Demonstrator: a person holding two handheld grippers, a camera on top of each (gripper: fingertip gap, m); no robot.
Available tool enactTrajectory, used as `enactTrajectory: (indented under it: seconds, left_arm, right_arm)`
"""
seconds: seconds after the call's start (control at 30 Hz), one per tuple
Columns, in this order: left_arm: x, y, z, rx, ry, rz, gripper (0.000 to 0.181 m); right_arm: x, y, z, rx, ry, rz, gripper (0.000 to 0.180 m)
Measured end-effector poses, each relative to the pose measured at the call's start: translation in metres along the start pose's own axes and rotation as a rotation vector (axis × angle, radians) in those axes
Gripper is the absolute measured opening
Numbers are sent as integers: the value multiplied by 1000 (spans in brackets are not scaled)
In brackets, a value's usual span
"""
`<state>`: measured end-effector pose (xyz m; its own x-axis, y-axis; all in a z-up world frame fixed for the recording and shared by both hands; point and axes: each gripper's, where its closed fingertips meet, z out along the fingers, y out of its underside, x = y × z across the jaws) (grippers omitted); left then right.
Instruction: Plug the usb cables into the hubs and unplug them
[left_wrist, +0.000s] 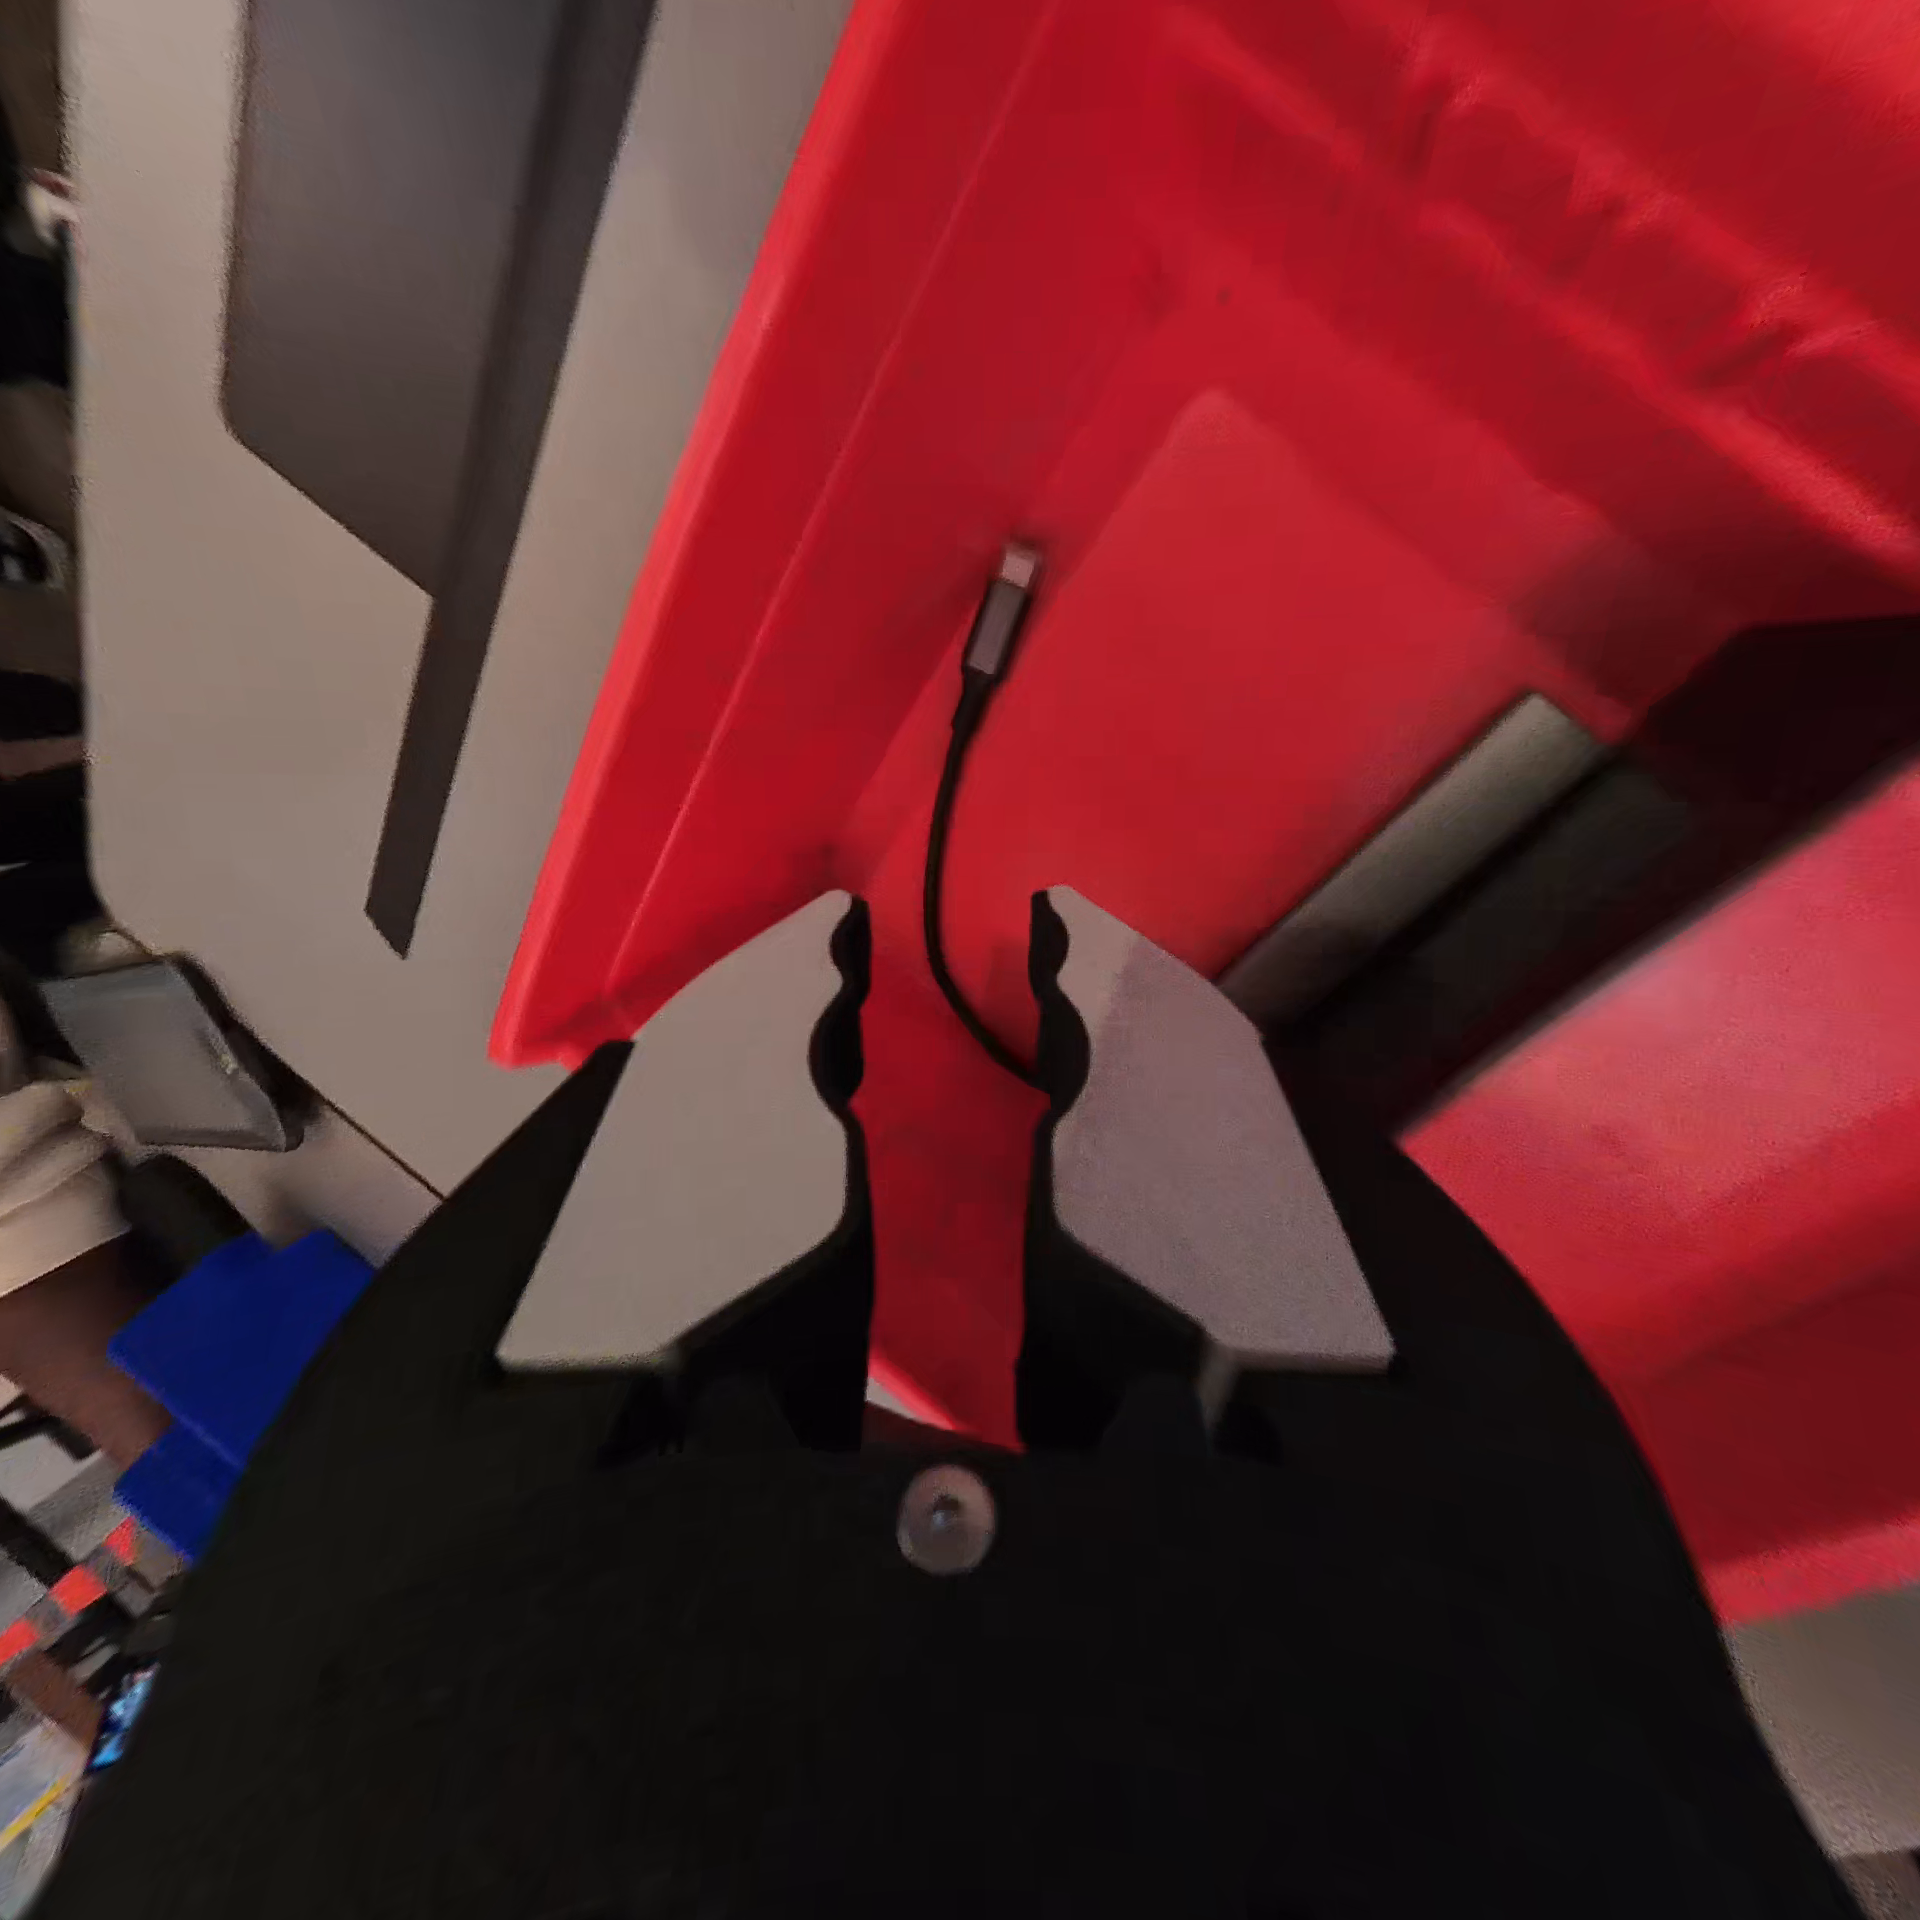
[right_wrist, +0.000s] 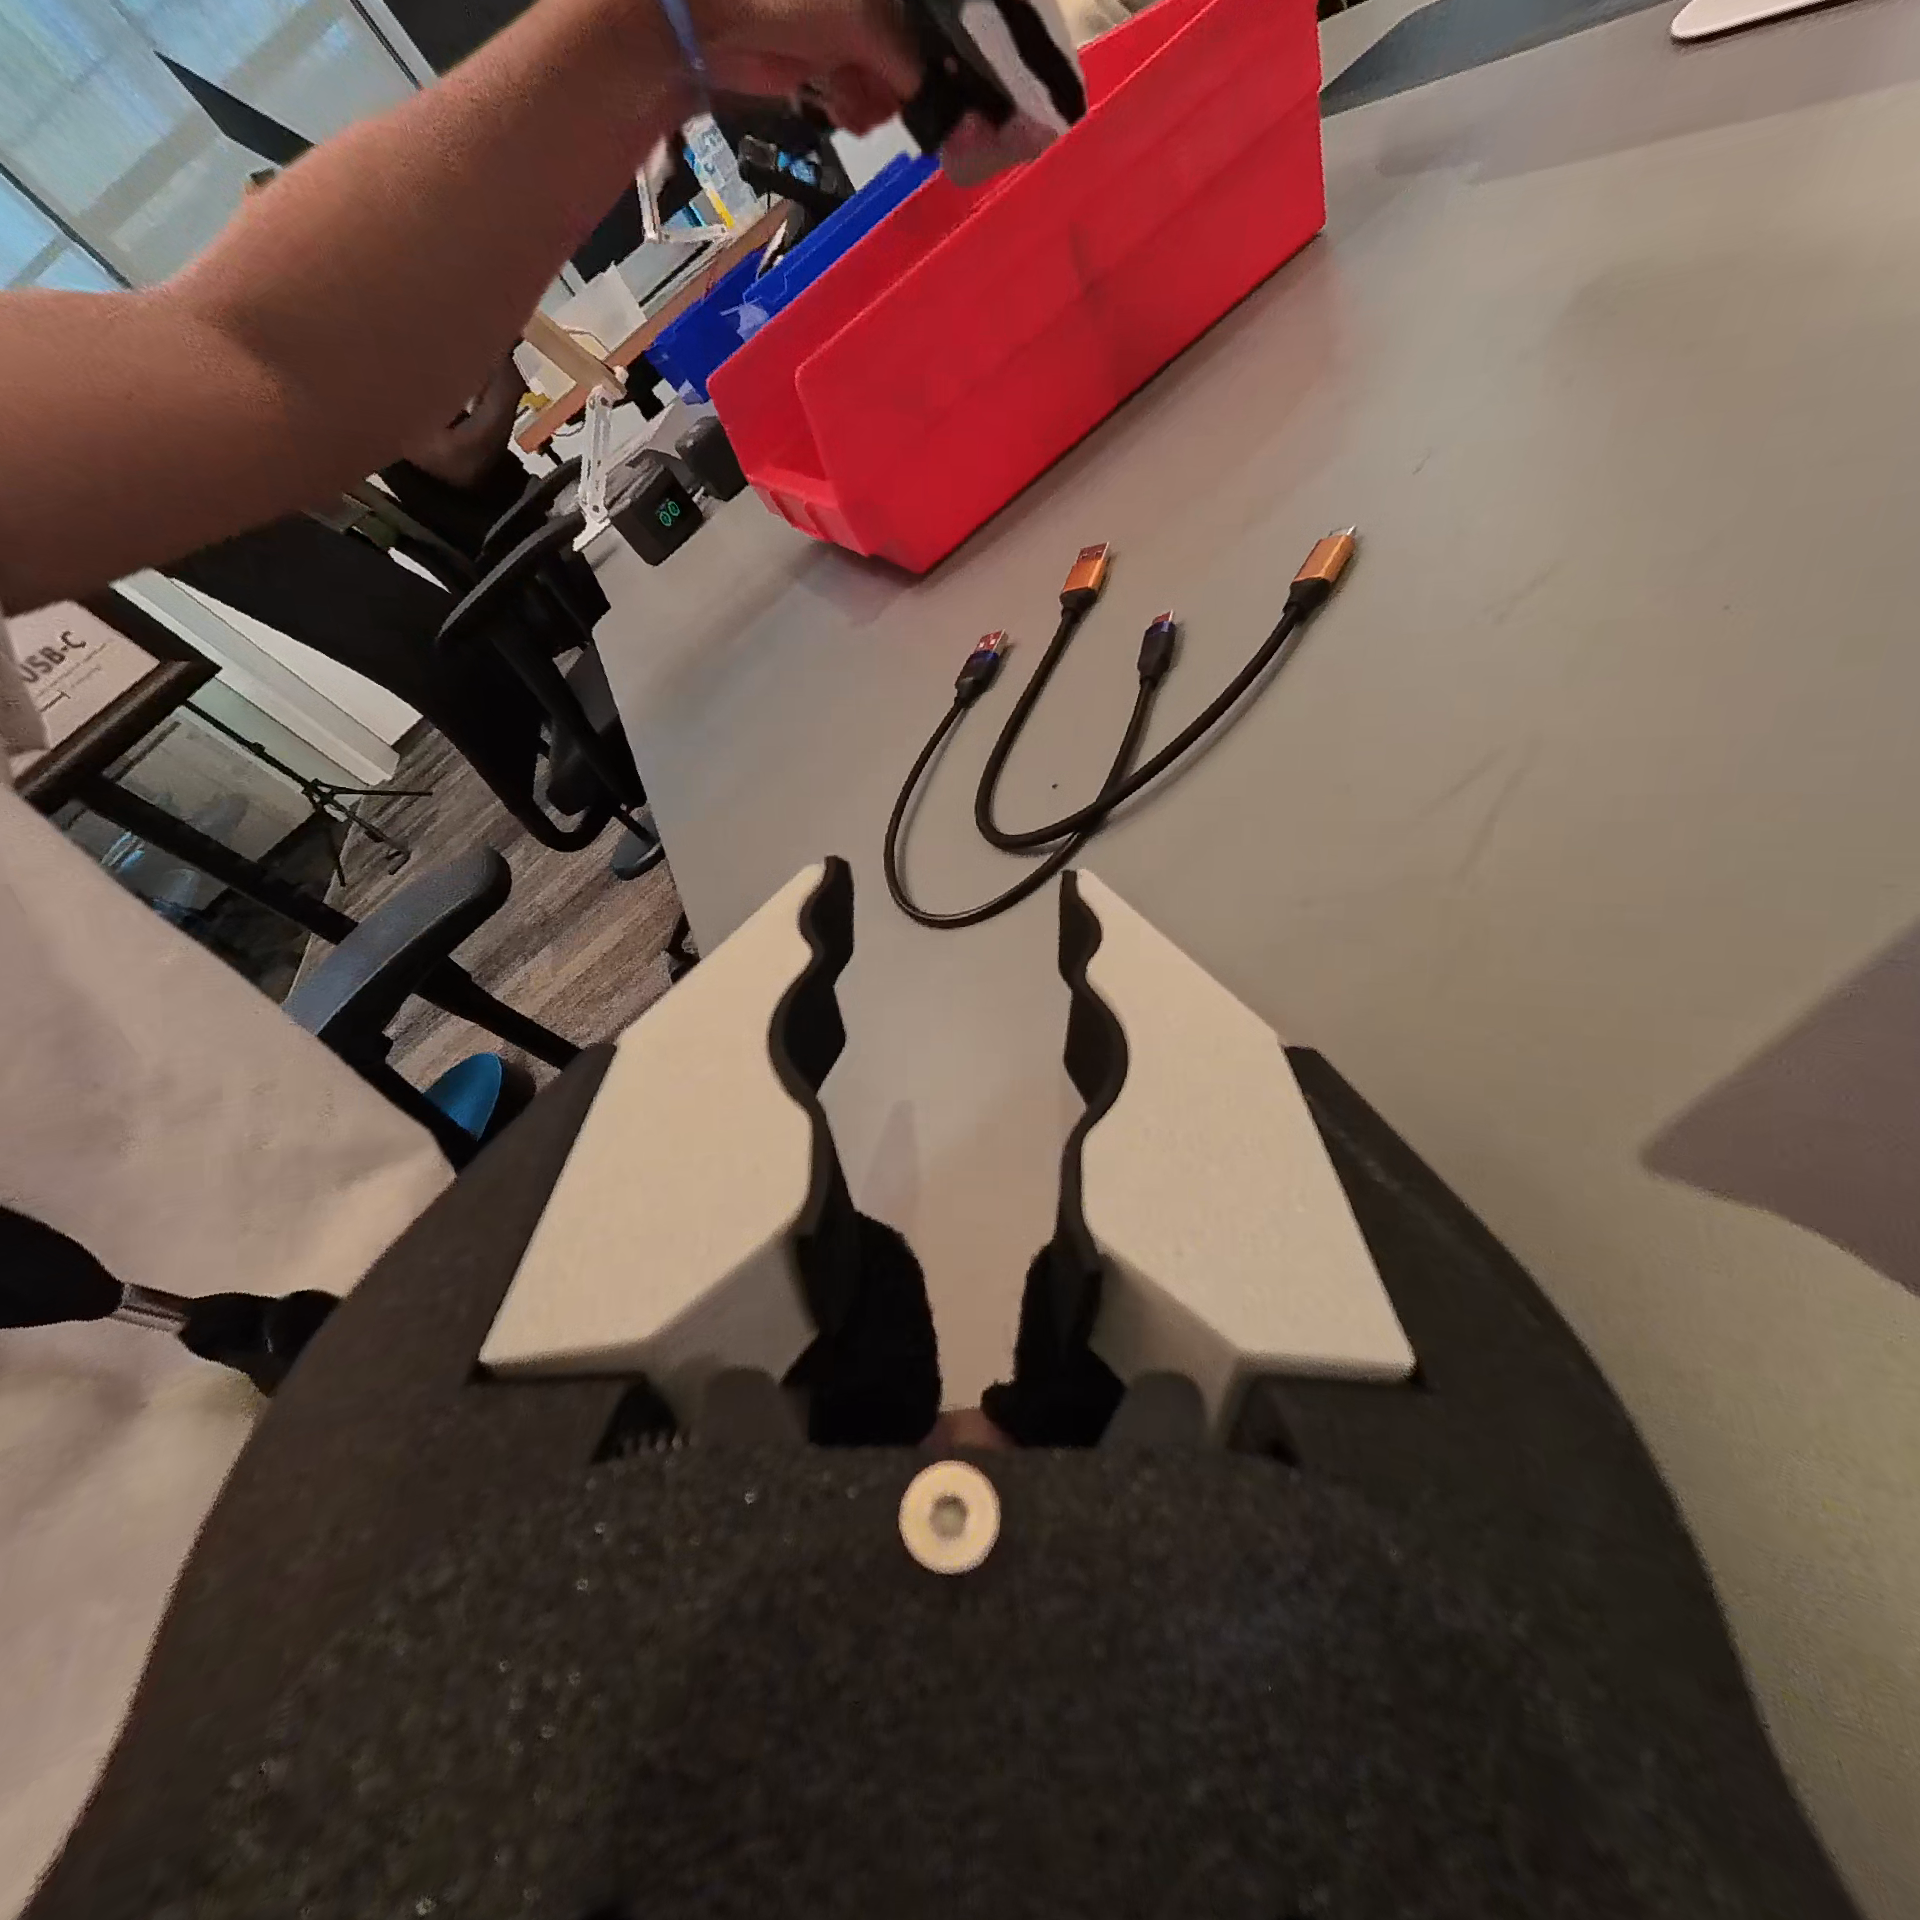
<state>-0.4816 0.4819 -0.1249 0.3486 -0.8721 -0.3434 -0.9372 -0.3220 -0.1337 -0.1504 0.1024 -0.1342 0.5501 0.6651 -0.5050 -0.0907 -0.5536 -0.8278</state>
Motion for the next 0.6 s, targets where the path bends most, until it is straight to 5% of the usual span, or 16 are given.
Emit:
enactTrajectory:
  seconds: [0.33, 0.6]
  left_arm:
    - [16, -19, 67, -38, 231, -120, 20]
    - [13, -20, 74, 22, 176, -192, 15]
  right_arm:
    - [12, -9, -7, 48, 9, 48, 38]
    - [4, -6, -2, 29, -21, 45, 38]
